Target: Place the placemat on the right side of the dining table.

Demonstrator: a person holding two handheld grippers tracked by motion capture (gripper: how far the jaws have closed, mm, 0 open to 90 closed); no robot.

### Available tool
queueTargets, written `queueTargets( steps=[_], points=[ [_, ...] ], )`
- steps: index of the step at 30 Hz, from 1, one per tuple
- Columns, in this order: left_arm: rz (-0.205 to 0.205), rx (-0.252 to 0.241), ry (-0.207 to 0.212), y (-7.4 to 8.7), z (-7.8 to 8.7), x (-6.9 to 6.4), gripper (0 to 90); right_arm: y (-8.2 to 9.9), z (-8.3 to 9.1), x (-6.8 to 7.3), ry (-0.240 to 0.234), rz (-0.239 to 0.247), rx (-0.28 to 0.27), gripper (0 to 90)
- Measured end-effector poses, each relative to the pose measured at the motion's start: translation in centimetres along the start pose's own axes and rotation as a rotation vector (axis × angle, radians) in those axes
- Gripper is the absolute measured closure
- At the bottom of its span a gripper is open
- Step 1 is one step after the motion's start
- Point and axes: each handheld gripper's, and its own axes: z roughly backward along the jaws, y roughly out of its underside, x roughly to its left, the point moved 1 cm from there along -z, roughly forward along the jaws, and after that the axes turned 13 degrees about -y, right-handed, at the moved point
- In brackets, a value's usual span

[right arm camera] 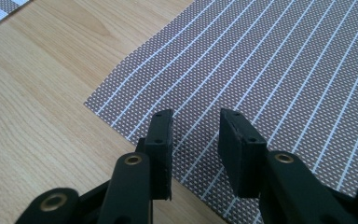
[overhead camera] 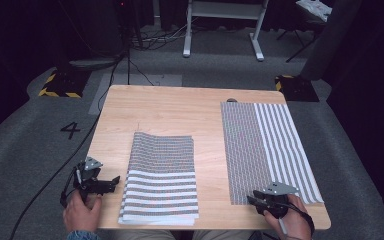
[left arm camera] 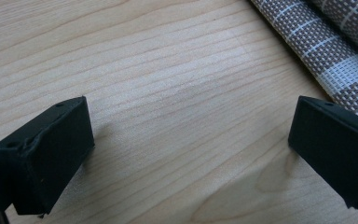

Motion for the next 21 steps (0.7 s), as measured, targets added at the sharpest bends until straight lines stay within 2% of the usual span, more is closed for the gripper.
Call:
queueTargets(
  steps=[5, 6, 7, 10, 16, 21],
  points=[
    [0.0, 0.0, 0.0, 0.0, 0.0, 0.0, 0.1, 0.0, 0.0, 0.1, 0.012, 0.012, 0.005, 65.4],
    [0.0, 0.0, 0.0, 0.0, 0.0, 0.0, 0.1, 0.0, 0.0, 0.2, 0.013, 0.01, 0.006, 63.6],
    [0.0, -0.001, 0.0, 0.0, 0.0, 0.0, 0.1, -0.1, 0.0, 0.2, 0.014, 0.005, 0.006, 58.0],
    [0.001, -0.001, -0.002, 0.0, 0.0, 0.0, 0.1, -0.3, 0.3, 0.5, 0.005, 0.012, -0.039, 56.8],
    [-0.001, 0.0, -0.002, 0.0, 0.1, 0.0, 0.1, -2.8, 2.0, 1.3, 0.011, 0.058, -0.124, 50.9],
    [-0.001, 0.002, -0.006, 0.2, 0.2, -0.1, 0.1, -5.4, 2.8, 2.4, -0.021, 0.077, -0.176, 42.3]
  ],
)
